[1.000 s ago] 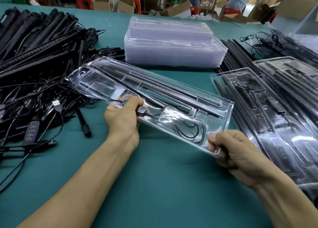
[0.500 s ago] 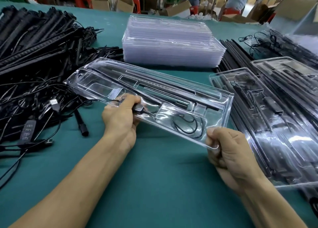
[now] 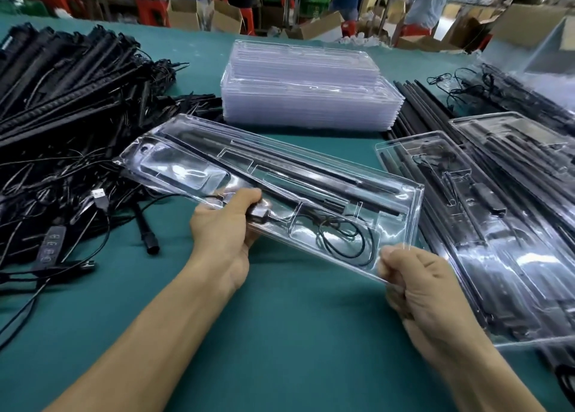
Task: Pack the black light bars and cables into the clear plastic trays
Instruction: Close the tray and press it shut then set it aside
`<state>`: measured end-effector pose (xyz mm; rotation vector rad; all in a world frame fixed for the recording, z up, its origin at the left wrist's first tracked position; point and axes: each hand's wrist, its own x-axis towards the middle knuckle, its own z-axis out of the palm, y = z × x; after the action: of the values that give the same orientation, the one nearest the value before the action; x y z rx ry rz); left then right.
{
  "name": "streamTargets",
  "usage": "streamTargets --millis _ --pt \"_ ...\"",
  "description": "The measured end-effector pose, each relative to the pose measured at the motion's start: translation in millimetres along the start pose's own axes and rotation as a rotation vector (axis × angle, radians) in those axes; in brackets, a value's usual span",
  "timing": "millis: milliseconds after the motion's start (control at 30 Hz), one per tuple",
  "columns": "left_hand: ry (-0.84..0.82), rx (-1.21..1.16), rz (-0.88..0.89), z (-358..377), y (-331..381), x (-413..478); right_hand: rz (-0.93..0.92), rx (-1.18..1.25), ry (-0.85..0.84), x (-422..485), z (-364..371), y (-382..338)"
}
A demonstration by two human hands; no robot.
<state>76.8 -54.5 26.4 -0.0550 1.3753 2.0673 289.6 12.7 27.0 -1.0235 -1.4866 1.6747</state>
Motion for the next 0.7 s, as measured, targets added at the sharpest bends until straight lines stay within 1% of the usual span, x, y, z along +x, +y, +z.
streamTargets --millis 133,300,400,533,700 --pt "-0.057 0.052 0.024 0.0 -0.4 3.1 -0.015 0.040 0.002 -3.0 2.5 1.0" --pt "-0.085 -0.007 0.043 0.0 0.0 7.3 -0.037 0.061 0.027 -4.5 8.2 1.7" --pt "-0.084 0.006 0.053 -0.4 1.2 8.5 -0.038 0.004 0.003 -5.1 6.9 1.9" --pt "-0.118 0.016 0.061 1.1 3.5 7.3 0.018 -0.128 -0.084 -5.3 -1.1 2.3" --pt "-0.149 -0.037 0.093 3.5 5.7 2.6 0.096 -0.107 -0.128 -11.3 0.4 -3.6"
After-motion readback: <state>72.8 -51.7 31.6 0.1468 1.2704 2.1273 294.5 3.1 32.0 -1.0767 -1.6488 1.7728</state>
